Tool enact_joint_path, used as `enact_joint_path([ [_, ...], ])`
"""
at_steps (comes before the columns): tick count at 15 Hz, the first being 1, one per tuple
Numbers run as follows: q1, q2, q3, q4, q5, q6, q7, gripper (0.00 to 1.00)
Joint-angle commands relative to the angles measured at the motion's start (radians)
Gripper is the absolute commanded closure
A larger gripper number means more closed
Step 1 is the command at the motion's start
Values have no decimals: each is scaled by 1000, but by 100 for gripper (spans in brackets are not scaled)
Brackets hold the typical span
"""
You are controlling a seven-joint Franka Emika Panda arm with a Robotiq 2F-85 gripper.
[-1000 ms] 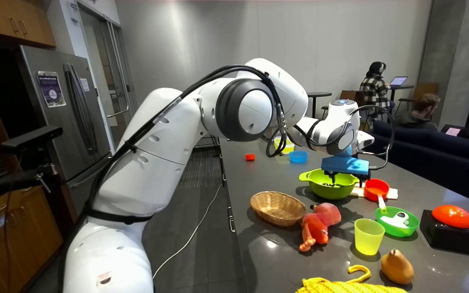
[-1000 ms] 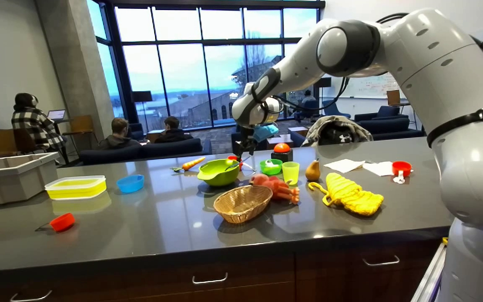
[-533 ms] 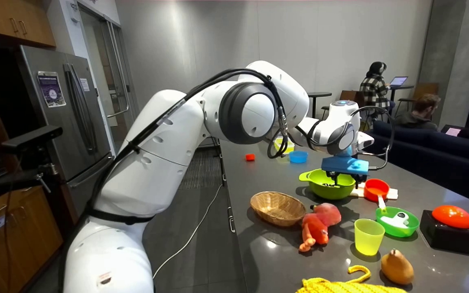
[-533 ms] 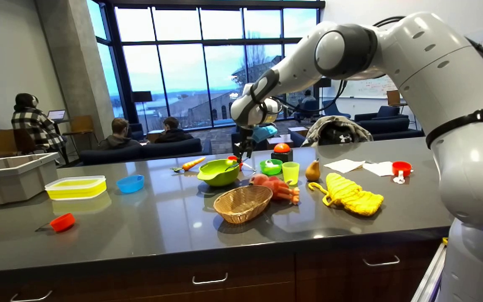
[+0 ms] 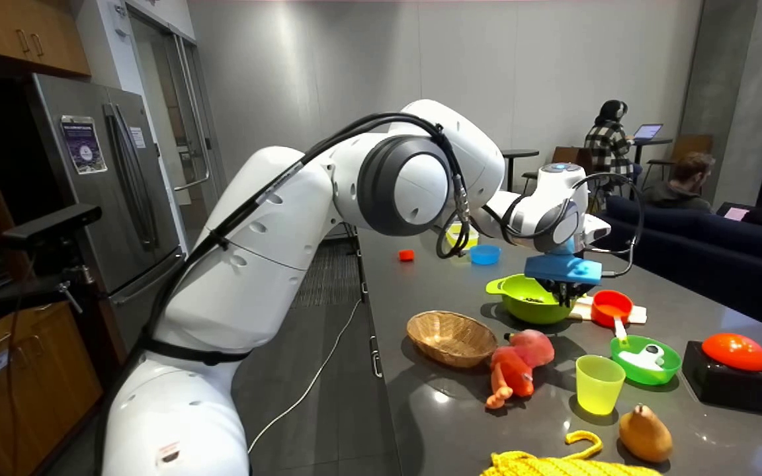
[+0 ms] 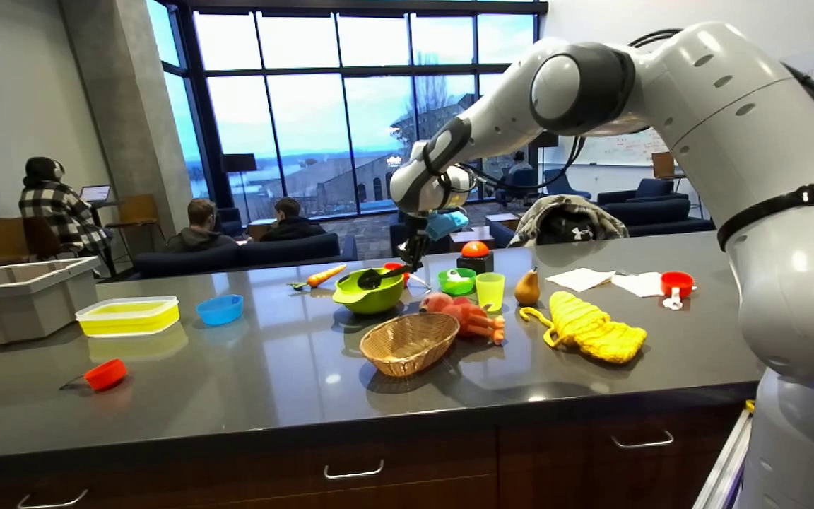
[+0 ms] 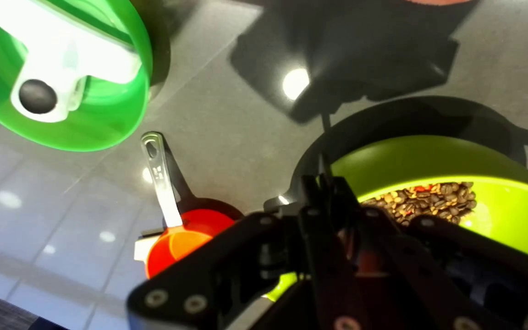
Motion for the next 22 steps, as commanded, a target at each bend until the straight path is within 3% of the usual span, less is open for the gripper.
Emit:
enact_joint_path([
  [1, -18, 9, 18, 26, 14, -22, -19, 100],
  [10, -2, -35, 16, 15, -11, -31, -23, 99],
  [22, 19, -135, -11, 26, -110, -201, -86, 99],
])
